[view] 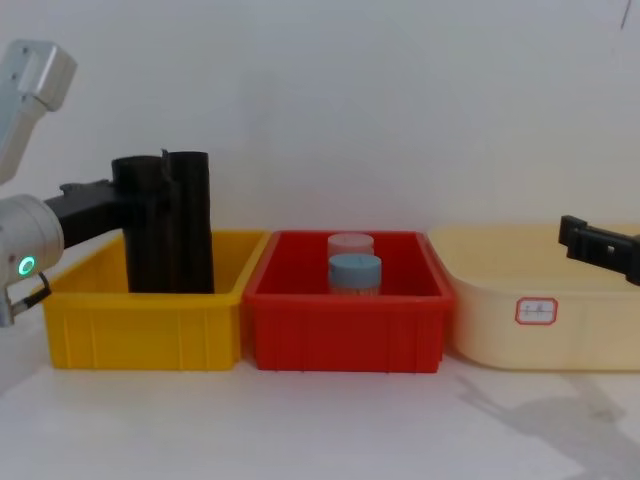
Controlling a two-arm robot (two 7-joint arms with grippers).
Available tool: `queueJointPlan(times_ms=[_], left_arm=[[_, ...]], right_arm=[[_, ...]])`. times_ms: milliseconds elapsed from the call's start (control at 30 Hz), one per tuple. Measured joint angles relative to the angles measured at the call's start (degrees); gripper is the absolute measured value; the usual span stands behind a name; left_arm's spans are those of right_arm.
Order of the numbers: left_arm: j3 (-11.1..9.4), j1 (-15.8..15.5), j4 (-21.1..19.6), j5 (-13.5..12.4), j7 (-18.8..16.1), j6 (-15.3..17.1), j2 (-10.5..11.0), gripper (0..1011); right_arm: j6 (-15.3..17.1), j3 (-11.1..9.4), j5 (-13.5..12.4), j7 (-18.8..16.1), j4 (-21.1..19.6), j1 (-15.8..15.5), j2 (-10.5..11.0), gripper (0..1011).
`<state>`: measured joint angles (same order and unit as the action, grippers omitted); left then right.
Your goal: Pick up the garbage bag with the one hand and transfer it to the other hand.
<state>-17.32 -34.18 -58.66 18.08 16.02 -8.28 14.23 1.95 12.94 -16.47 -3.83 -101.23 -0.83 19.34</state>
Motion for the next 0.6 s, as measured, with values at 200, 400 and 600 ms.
queueJointPlan(times_ms=[200, 400, 600], left_arm=[[1.0, 2.1, -4.6, 0.3, 0.0, -0.9, 0.7, 490], [1.7, 4.3, -9.7, 1.4, 1.7, -2.2, 1.5, 490], [2.2, 5.9, -14.0, 2.9, 4.0, -3.4, 1.9, 490]], right_arm=[[0.0, 0.0, 0.0, 0.0, 0.0, 0.0, 0.0, 1000], [0.0, 0.0, 0.0, 0.0, 0.0, 0.0, 0.0, 1000], [0.0, 0.0, 0.0, 0.0, 0.0, 0.0, 0.0, 1000]])
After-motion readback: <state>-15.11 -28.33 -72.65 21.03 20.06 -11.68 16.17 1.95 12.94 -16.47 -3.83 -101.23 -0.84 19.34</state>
